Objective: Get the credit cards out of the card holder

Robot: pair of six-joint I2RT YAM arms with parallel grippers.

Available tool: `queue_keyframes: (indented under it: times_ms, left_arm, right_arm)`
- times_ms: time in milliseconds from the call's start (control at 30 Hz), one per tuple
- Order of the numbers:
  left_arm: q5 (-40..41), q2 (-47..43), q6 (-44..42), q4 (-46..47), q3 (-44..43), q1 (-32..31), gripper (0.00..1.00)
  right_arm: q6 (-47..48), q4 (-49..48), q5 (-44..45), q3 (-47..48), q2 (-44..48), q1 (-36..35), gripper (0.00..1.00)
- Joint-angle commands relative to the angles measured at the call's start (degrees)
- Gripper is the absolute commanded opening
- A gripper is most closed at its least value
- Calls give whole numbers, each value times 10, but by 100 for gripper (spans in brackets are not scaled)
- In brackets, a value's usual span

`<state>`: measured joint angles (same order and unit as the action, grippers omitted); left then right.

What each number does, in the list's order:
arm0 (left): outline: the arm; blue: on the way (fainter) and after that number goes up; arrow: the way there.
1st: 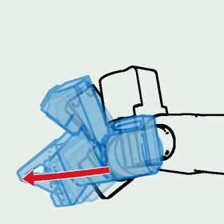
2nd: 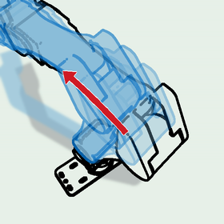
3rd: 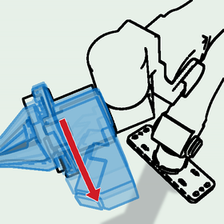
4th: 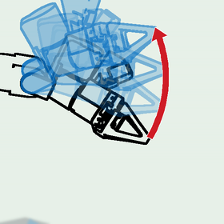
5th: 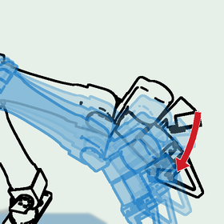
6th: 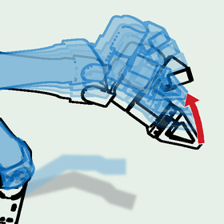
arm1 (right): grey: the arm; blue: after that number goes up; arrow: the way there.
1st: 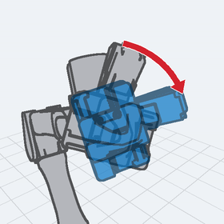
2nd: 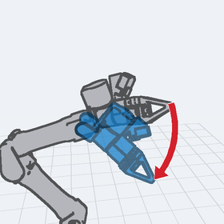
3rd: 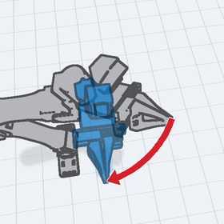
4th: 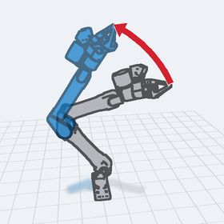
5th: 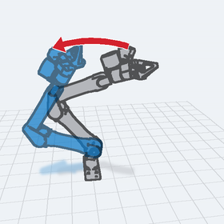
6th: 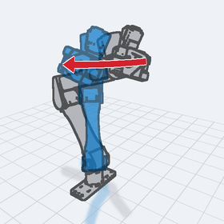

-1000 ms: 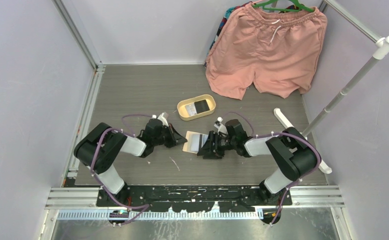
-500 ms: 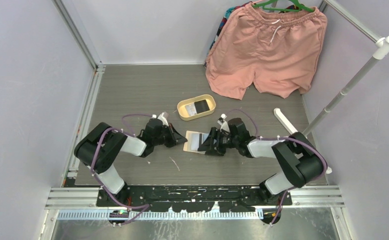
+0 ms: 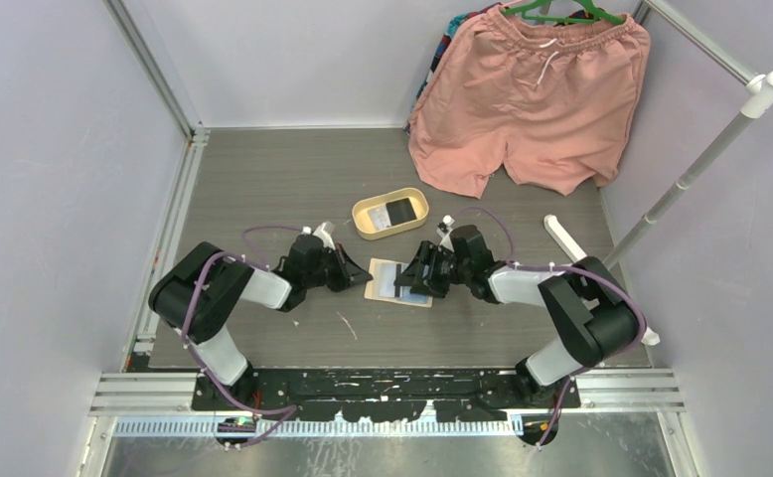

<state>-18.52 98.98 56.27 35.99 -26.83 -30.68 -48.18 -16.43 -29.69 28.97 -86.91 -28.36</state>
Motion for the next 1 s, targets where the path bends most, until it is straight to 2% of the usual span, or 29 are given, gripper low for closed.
queue_keyframes:
  times_ms: [0,400,567,800,967]
  left_arm:
    - [110,55,-67,-185,36,10,0]
    - [106,63,-66,-180,36,10,0]
    - [104,66,-66,-179,35,10,0]
    - [102,69,-67,-179,34,10,0]
    - [98,75,-67,-176,31,10,0]
  right_arm:
    - [17,-12,46,18,-31,1,64]
    - [-31,-124,21,9,-83,2,63]
    - [-18,-101,25,17,-75,2,63]
    - [-12,-35,23,45,16,1,63]
    - [-9,-17,13,79,29,2,64]
